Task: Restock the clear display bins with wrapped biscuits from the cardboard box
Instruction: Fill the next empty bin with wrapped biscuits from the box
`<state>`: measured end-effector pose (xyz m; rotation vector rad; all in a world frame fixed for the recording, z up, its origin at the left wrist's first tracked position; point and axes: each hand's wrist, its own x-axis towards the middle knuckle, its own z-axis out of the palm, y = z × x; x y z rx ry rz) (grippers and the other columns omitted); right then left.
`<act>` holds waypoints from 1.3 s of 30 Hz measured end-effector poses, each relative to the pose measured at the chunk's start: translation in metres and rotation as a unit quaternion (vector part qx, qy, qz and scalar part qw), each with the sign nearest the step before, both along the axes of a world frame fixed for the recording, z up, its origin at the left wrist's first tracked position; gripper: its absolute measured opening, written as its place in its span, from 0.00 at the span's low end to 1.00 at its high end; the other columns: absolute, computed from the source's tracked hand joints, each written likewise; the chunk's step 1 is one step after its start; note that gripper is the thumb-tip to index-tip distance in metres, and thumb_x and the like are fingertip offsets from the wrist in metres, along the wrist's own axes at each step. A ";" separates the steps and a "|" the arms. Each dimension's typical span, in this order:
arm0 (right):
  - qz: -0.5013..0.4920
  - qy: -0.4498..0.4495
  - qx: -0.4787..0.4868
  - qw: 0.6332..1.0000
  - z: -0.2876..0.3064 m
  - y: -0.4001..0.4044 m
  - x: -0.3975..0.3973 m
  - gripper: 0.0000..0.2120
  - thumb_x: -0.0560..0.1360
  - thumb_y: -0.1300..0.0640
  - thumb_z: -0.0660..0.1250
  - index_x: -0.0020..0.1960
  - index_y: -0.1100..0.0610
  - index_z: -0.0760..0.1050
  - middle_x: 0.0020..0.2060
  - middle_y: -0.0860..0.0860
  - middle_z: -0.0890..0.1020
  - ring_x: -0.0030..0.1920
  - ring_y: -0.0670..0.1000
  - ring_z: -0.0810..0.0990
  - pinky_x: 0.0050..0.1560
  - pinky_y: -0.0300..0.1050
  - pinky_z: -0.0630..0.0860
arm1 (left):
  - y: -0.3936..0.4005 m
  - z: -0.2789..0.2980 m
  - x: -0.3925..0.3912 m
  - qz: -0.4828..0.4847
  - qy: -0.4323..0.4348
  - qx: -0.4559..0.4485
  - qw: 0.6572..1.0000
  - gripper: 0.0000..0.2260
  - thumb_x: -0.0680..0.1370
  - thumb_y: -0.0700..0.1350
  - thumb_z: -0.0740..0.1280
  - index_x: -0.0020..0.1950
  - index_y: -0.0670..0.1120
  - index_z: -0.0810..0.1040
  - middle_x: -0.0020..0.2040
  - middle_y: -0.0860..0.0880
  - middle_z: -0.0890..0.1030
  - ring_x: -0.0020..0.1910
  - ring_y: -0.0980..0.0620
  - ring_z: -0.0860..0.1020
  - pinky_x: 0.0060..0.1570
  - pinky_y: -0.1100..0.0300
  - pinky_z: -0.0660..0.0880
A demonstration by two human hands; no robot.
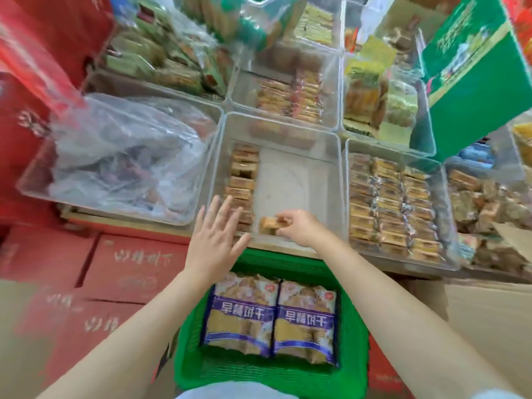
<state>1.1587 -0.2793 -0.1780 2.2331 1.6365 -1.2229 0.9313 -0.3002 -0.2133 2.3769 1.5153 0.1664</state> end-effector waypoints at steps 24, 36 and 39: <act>0.053 0.027 -0.152 0.987 -0.018 0.021 -0.021 0.21 0.82 0.47 0.64 0.75 0.49 0.71 0.73 0.49 0.73 0.73 0.52 0.70 0.73 0.48 0.64 | -0.006 -0.008 0.012 0.037 0.003 0.039 0.999 0.34 0.79 0.67 0.51 0.75 0.47 0.71 0.81 0.38 0.55 0.80 0.33 0.47 0.76 0.36 0.56; -0.014 0.049 0.007 0.999 0.035 -0.003 0.004 0.17 0.83 0.47 0.61 0.68 0.51 0.78 0.64 0.49 0.80 0.65 0.52 0.76 0.65 0.48 0.72 | -0.018 0.016 0.018 0.033 0.060 -0.004 0.998 0.34 0.82 0.65 0.44 0.80 0.46 0.63 0.81 0.38 0.55 0.81 0.35 0.46 0.78 0.39 0.41; -0.074 0.126 0.132 0.980 0.091 -0.057 0.040 0.12 0.83 0.52 0.62 0.59 0.52 0.82 0.50 0.48 0.83 0.52 0.50 0.82 0.58 0.51 0.78 | -0.050 0.040 0.059 -0.024 -0.012 -0.001 1.000 0.28 0.82 0.60 0.50 0.73 0.44 0.73 0.72 0.38 0.74 0.74 0.38 0.69 0.75 0.41 0.58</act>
